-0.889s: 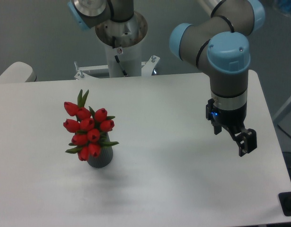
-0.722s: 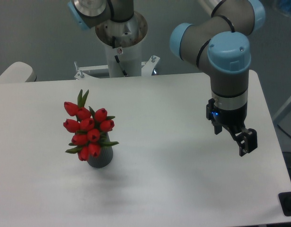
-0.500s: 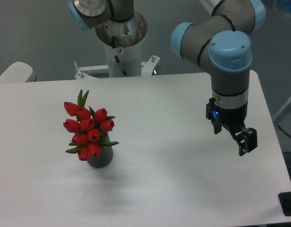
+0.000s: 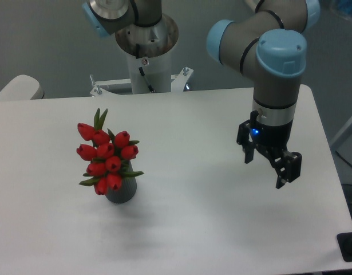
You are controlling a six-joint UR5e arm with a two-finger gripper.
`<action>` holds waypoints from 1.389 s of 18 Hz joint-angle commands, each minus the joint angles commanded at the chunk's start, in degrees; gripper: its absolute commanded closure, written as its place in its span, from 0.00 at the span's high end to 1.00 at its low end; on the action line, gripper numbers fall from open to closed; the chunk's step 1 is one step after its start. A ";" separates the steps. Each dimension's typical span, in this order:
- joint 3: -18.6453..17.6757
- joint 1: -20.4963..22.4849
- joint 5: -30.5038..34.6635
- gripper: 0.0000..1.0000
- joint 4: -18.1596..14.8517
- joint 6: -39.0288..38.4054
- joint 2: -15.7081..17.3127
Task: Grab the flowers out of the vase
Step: 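Move the open gripper toward the red tulip bouquet in the grey vase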
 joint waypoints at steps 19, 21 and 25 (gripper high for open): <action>-24.43 -3.60 -22.41 1.00 2.90 -13.12 11.52; -25.58 -3.60 -25.32 1.00 2.81 -13.29 11.69; -29.27 -4.65 -25.59 1.00 3.34 -13.47 13.72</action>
